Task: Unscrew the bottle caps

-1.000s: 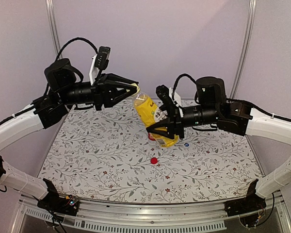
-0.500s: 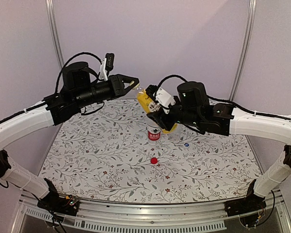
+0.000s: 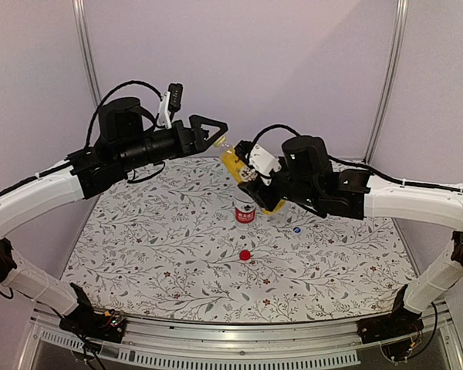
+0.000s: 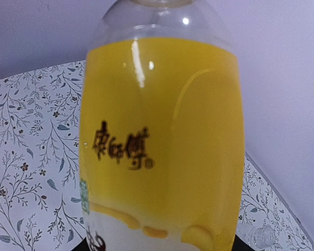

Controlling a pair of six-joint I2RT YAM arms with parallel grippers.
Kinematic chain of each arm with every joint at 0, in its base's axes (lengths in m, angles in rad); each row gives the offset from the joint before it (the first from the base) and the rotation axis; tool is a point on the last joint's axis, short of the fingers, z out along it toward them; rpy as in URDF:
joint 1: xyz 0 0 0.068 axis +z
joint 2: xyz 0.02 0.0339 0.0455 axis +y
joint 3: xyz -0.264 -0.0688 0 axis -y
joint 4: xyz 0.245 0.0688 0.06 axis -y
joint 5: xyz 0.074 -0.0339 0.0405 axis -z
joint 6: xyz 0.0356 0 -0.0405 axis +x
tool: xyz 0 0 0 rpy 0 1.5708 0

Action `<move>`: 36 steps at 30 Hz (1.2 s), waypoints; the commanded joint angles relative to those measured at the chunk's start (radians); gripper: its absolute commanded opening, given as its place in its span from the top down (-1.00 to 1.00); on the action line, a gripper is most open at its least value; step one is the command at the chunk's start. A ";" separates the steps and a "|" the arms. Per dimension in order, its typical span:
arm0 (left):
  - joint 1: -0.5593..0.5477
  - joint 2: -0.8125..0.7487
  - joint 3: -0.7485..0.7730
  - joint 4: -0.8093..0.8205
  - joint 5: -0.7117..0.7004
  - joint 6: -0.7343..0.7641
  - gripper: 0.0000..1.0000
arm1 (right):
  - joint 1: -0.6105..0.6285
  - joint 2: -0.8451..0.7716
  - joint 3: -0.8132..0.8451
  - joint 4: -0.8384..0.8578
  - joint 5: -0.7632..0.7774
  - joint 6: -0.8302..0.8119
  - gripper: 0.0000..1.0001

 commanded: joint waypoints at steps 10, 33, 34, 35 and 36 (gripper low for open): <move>0.035 -0.115 -0.065 0.140 0.494 0.384 -0.71 | -0.042 -0.183 -0.088 -0.004 -0.643 0.053 0.26; 0.033 -0.060 -0.059 0.236 0.715 0.345 0.21 | -0.049 -0.144 -0.071 0.002 -0.754 0.070 0.26; 0.032 -0.059 -0.058 0.236 0.716 0.343 0.25 | -0.049 -0.144 -0.071 0.002 -0.752 0.071 0.26; 0.033 -0.059 -0.058 0.238 0.715 0.339 0.29 | -0.049 -0.145 -0.071 0.002 -0.746 0.071 0.26; 0.033 -0.059 -0.059 0.238 0.711 0.334 0.33 | -0.050 -0.145 -0.071 0.002 -0.736 0.072 0.26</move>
